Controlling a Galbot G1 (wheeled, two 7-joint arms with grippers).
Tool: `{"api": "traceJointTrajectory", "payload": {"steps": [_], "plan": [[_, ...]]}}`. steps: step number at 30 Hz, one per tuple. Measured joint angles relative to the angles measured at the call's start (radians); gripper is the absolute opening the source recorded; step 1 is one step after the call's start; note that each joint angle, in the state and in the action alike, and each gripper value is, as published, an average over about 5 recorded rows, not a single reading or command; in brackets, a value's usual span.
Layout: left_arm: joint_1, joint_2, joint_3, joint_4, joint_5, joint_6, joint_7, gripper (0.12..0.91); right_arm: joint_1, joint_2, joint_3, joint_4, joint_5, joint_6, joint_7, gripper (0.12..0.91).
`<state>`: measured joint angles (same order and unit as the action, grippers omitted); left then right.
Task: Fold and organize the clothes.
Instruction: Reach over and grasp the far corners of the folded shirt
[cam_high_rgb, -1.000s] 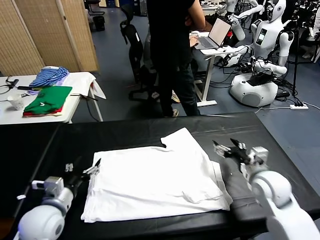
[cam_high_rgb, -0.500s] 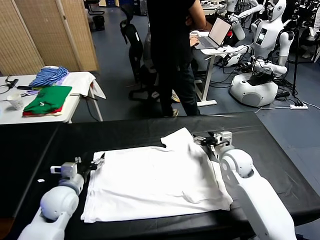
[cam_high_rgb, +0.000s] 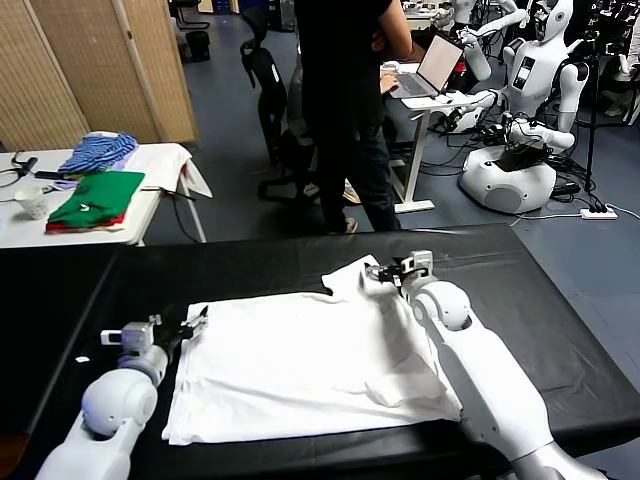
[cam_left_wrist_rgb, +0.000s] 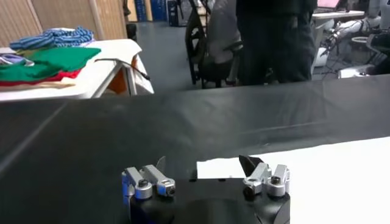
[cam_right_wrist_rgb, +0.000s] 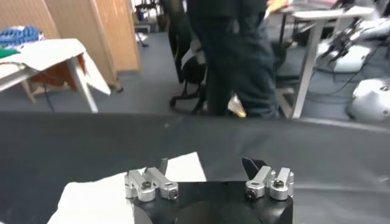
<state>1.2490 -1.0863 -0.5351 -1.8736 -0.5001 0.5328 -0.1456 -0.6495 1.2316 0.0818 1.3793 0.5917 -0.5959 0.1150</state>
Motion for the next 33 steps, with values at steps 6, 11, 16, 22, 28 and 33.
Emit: {"api": "traceJointTrajectory", "payload": {"steps": [6,11,16,22,28,33], "plan": [[-0.001,0.000,0.000,0.000,-0.001,0.002,0.000,0.907,-0.011,-0.001,-0.003,0.007,-0.004,-0.001,0.001,0.295],[-0.008,-0.002,0.002,0.009,-0.001,0.012,0.000,0.907,-0.019,-0.001,-0.005,0.017,-0.006,-0.003,0.003,0.151],[-0.018,-0.004,0.007,0.027,0.000,0.038,-0.004,0.907,-0.026,-0.002,-0.006,0.025,-0.009,-0.004,0.003,0.141],[-0.037,-0.015,0.018,0.059,0.004,0.047,-0.021,0.906,-0.031,-0.006,-0.006,0.032,-0.010,-0.005,0.003,0.141],[-0.050,-0.017,0.030,0.071,0.000,0.044,-0.022,0.733,-0.037,-0.009,-0.006,0.040,-0.011,-0.008,0.005,0.141],[-0.049,-0.018,0.035,0.073,-0.003,0.041,-0.022,0.418,-0.044,-0.009,0.000,0.051,-0.012,-0.009,0.007,0.141]]}}
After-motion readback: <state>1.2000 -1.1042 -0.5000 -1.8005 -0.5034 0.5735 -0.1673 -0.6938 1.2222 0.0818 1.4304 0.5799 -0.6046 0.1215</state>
